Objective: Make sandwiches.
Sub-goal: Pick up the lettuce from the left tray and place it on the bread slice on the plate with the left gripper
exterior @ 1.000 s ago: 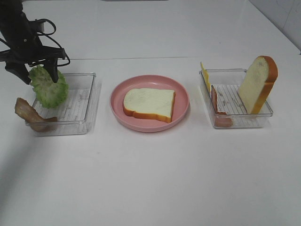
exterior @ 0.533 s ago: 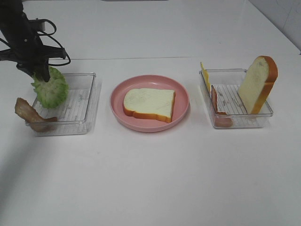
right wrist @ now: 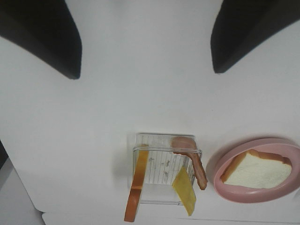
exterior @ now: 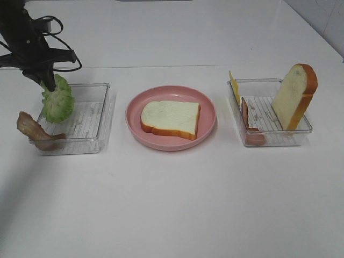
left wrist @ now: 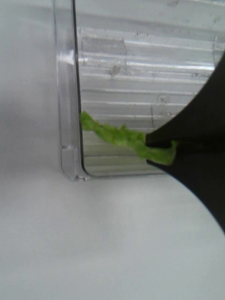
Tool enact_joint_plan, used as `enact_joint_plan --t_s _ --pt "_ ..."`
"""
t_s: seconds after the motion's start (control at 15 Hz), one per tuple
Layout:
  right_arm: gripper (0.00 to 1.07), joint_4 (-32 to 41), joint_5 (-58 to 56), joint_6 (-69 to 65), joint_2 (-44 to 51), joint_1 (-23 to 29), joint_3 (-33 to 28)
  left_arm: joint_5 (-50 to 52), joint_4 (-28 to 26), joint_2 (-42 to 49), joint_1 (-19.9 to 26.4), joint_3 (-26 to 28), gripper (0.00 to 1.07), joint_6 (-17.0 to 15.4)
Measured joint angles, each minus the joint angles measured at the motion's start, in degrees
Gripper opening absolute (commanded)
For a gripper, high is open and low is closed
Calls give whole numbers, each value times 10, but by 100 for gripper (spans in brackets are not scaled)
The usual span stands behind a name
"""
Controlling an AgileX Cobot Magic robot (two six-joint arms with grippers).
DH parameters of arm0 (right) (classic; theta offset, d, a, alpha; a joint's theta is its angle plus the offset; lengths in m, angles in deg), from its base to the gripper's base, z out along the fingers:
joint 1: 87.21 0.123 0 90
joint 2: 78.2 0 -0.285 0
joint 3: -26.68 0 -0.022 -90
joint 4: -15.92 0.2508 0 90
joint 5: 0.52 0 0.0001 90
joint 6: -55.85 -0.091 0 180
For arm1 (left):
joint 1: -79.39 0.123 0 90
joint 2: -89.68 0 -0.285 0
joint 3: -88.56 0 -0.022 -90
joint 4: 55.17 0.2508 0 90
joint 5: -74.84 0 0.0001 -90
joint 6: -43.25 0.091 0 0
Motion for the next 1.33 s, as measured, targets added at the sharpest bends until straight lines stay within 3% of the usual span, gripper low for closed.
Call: enact_joint_plan --t_s 0.33,0.4,0.47,0.67,0.87,1.33 --pt "72 0 0 0 0 0 0 6 -116 45 -1 17 0 37" --pt "72 0 0 0 0 0 0 18 -201 50 -1 21 0 69" --pt "72 0 0 0 0 0 0 19 -245 50 -3 21 0 89" --pt "72 0 0 0 0 0 0 34 -329 48 -26 21 0 139" --pt "72 0 0 0 0 0 0 65 -372 46 -74 21 0 172" --pt "72 0 0 0 0 0 0 106 -413 3 -189 21 0 176"
